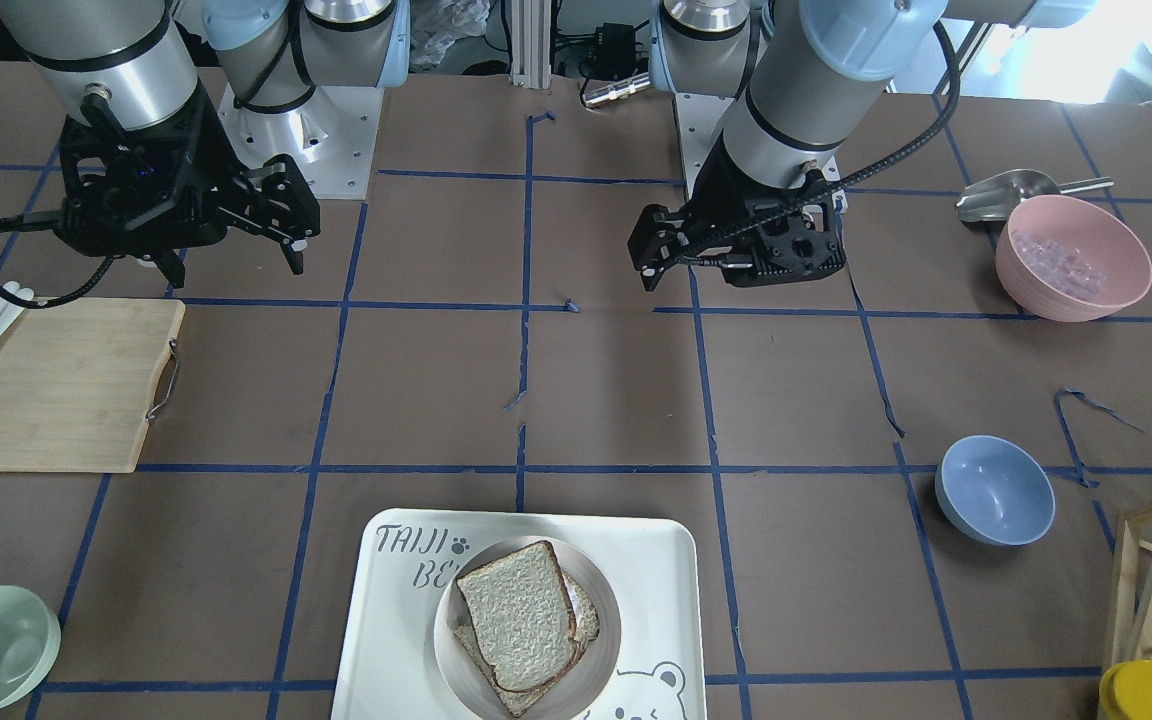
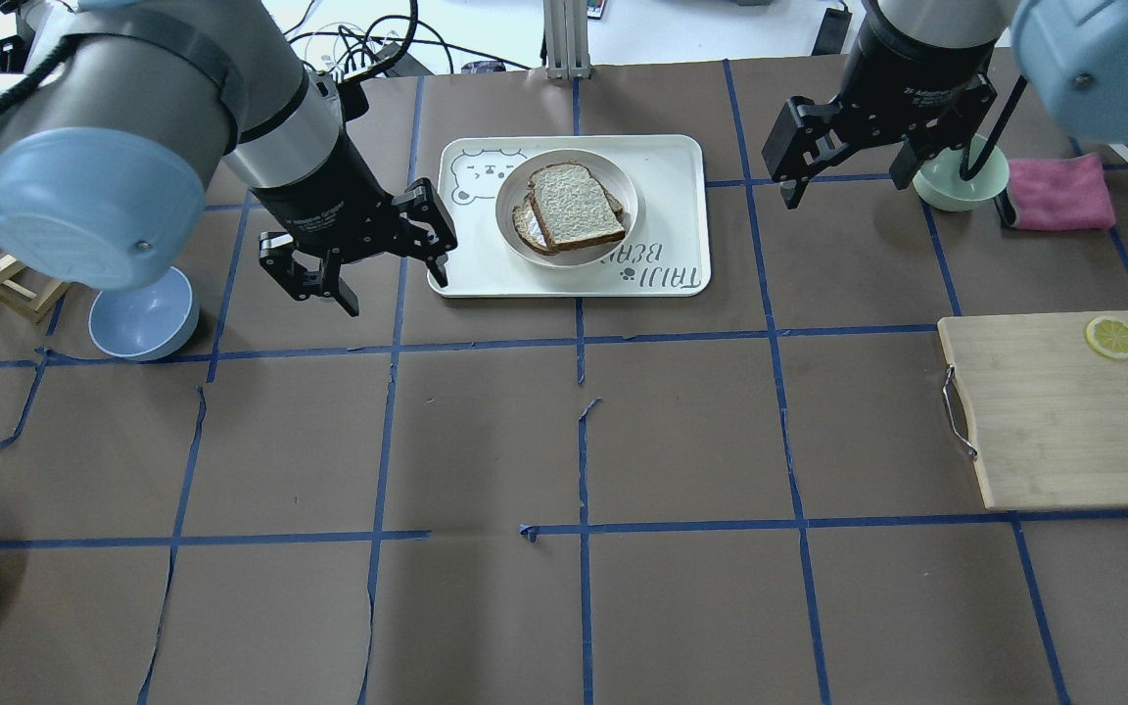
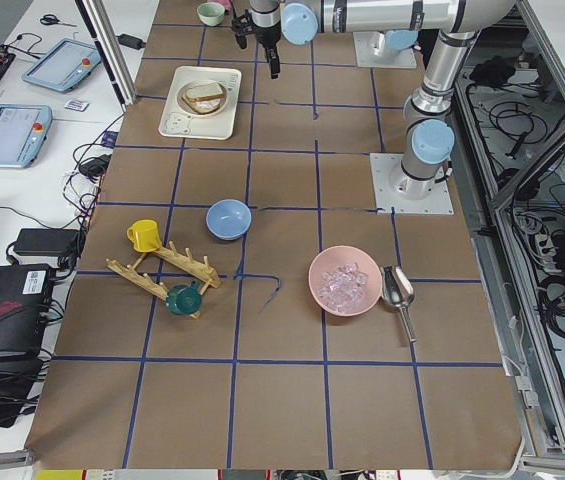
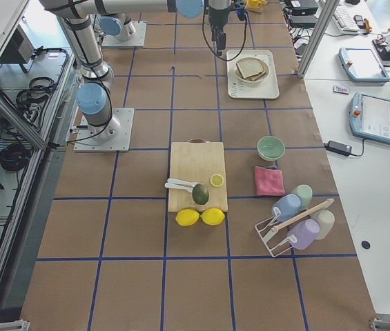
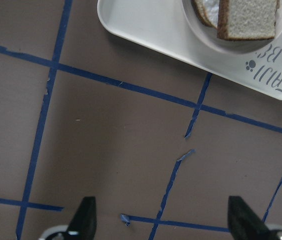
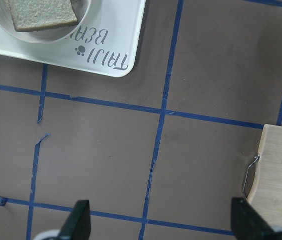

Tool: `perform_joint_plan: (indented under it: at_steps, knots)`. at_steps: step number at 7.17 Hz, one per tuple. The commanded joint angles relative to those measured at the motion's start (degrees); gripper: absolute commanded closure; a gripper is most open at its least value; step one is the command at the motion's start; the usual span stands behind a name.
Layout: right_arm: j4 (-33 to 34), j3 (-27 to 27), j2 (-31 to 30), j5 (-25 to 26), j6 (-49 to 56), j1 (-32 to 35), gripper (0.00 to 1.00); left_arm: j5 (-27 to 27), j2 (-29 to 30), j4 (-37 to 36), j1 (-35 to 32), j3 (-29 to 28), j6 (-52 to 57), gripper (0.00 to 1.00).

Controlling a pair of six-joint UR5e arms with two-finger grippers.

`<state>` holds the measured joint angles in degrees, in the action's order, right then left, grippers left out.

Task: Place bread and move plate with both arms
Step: 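Open the left gripper and withdraw it from the plate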

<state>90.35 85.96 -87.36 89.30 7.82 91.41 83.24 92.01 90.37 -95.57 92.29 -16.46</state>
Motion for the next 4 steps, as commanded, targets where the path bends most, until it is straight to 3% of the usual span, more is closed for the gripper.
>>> perform_joint_plan:
  at_steps: [1,2,4]
  knots:
    - [0.00,0.00,0.00,0.00,0.00,0.00,0.00,3.07,0.01,6.39,0.56,-6.48,7.98,0.21]
    - [-0.09,0.09,0.00,0.00,0.00,0.00,0.00,2.98,0.88,6.39,0.56,-8.68,8.37,0.00]
    - [-0.09,0.09,0.09,0.00,0.00,0.00,0.00,2.80,1.68,5.17,0.65,-9.67,8.47,0.00]
